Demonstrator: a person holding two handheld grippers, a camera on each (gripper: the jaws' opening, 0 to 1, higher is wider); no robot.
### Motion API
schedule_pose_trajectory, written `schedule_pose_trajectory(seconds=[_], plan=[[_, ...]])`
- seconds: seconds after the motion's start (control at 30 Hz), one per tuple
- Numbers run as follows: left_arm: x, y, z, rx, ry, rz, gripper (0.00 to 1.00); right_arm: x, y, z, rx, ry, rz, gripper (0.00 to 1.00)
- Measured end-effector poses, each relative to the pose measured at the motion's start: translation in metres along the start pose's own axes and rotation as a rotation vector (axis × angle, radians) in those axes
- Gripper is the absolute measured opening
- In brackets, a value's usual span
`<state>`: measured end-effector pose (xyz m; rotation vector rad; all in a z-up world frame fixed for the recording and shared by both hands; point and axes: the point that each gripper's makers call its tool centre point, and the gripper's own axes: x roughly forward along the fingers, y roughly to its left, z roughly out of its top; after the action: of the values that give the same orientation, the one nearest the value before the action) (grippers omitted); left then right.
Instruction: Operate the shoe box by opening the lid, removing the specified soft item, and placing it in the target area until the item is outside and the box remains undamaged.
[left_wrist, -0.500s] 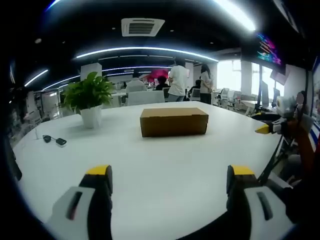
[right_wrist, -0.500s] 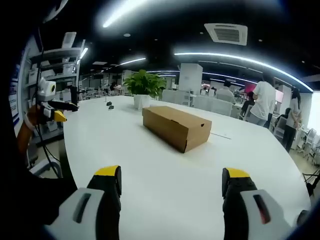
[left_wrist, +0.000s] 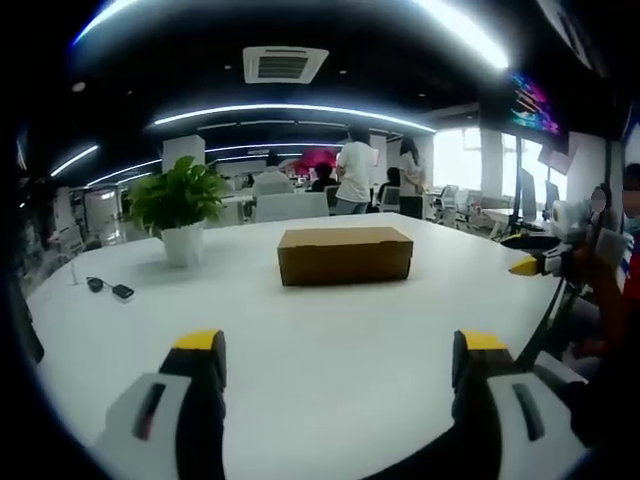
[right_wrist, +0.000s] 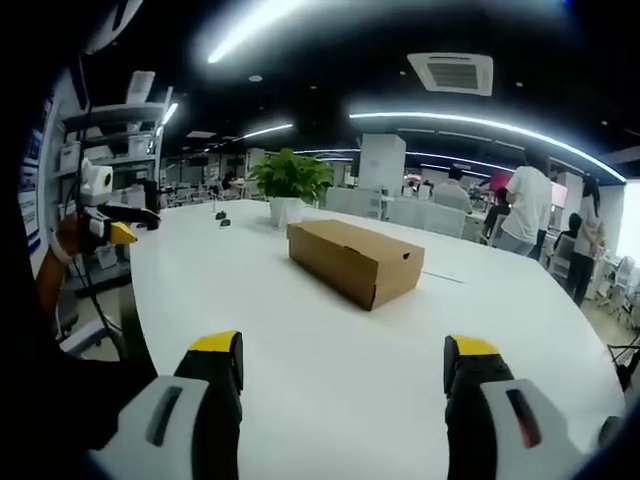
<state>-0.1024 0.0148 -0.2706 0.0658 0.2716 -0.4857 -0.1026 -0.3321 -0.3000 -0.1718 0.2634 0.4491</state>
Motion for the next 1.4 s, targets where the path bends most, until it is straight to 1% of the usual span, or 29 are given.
schedule_pose_trajectory(seconds=[0.07,0.17,0.3,0.4,0.5,0.67,0.73,0.83,1.03,1.13,1.27,1.4], plan=[[0.002,0.000,0.004,0.008,-0.005,-0.003,0.97,-0.003,0.001,0.003,-0.002,-0.006,-0.007,0.85],[0.003,0.002,0.004,0.009,-0.011,-0.014,0.97,-0.007,0.003,0.009,0.004,-0.020,-0.017,0.85],[0.004,0.004,0.006,0.010,-0.016,-0.017,0.96,-0.013,0.003,0.011,0.006,-0.022,-0.029,0.85],[0.006,-0.002,0.011,0.013,-0.013,-0.032,0.96,-0.016,0.000,0.017,0.008,-0.029,-0.040,0.85],[0.008,-0.003,0.014,0.016,-0.015,-0.034,0.96,-0.014,0.003,0.021,0.015,-0.039,-0.036,0.85],[0.009,-0.001,0.014,0.015,-0.014,-0.035,0.94,-0.012,0.002,0.013,0.020,-0.021,-0.030,0.84],[0.009,-0.003,0.015,0.021,-0.016,-0.030,0.94,-0.013,-0.001,0.008,0.025,-0.013,-0.029,0.84],[0.009,-0.005,0.014,0.021,-0.013,-0.031,0.94,-0.012,-0.005,0.007,0.028,-0.007,-0.036,0.84],[0.007,0.009,0.005,0.012,-0.021,-0.014,0.94,-0.008,-0.002,0.009,0.018,-0.009,-0.025,0.84],[0.009,0.008,0.007,0.006,-0.023,-0.009,0.94,-0.003,-0.003,0.006,0.018,0.002,-0.014,0.84],[0.013,0.005,0.011,0.016,-0.017,-0.011,0.94,-0.001,0.000,0.008,0.027,-0.004,-0.003,0.84],[0.018,0.002,0.014,0.025,-0.017,-0.024,0.93,0.000,-0.002,0.003,0.032,0.008,0.002,0.84]])
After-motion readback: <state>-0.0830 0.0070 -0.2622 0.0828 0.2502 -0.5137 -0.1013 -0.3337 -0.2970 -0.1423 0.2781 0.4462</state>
